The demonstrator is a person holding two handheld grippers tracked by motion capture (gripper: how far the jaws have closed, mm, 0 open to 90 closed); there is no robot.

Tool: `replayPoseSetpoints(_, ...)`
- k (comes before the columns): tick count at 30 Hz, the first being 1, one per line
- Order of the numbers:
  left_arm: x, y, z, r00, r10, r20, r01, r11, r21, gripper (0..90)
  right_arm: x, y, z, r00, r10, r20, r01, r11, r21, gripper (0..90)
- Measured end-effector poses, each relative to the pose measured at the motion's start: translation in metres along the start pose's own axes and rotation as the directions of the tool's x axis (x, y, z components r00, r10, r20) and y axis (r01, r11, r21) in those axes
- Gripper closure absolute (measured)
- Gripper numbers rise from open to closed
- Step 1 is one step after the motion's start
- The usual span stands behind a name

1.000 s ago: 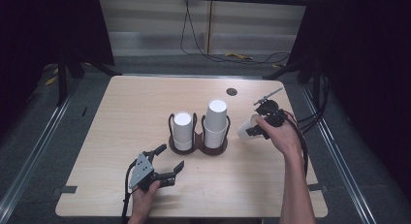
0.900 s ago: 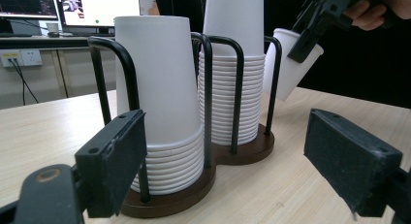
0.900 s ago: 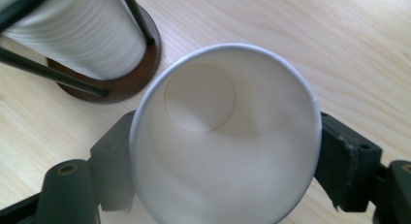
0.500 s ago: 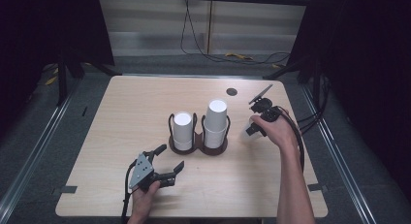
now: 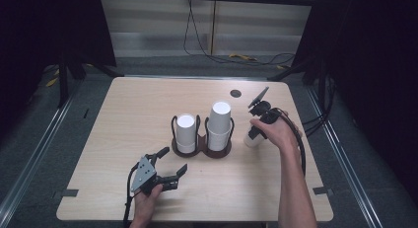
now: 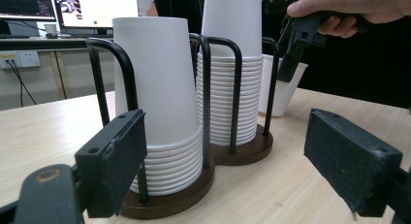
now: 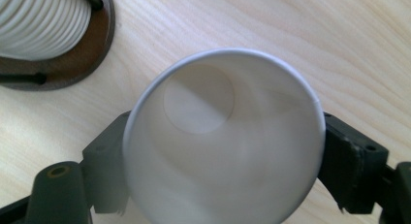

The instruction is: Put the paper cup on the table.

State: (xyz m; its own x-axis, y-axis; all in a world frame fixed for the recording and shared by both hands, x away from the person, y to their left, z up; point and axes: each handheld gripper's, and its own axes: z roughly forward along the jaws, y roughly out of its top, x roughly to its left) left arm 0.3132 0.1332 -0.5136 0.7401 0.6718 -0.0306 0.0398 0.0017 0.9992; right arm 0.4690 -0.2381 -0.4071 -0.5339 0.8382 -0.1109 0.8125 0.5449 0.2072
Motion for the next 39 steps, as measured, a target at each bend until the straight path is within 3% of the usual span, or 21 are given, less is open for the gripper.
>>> replayPoseSetpoints(8, 0.0, 0.0, 0.0, 1.0, 0.003, 0.002, -0.003, 1.0, 0.002, 15.4, 0.003, -0.001, 0.01, 0.9995, 0.013, 0.028, -0.012, 0.998, -0.055, 16.6)
replayPoseSetpoints(20, 0.0, 0.0, 0.0, 1.0, 0.003, 0.003, -0.003, 1.0, 0.001, 15.4, 0.001, -0.019, 0.018, 0.9947, 0.085, -0.057, -0.093, 0.984, -0.153, 15.5)
replayPoseSetpoints(24, 0.0, 0.0, 0.0, 1.0, 0.003, 0.004, -0.003, 1.0, 0.001, 15.4, 0.004, -0.026, 0.019, 0.9928, 0.108, -0.051, -0.115, 0.979, -0.169, 15.5)
replayPoseSetpoints(32, 0.0, 0.0, 0.0, 1.0, 0.002, 0.004, -0.002, 1.0, 0.001, 15.4, 0.004, -0.041, 0.024, 0.9842, 0.158, -0.081, -0.173, 0.955, -0.242, 15.6)
replayPoseSetpoints(36, 0.0, 0.0, 0.0, 1.0, 0.003, 0.004, -0.003, 1.0, 0.001, 15.4, 0.003, -0.052, 0.025, 0.9776, 0.183, -0.104, -0.206, 0.934, -0.293, 15.5)
replayPoseSetpoints(39, 0.0, 0.0, 0.0, 1.0, 0.002, 0.004, -0.002, 1.0, 0.0, 15.4, 0.005, -0.057, 0.026, 0.9742, 0.2, -0.106, -0.223, 0.927, -0.303, 15.5)
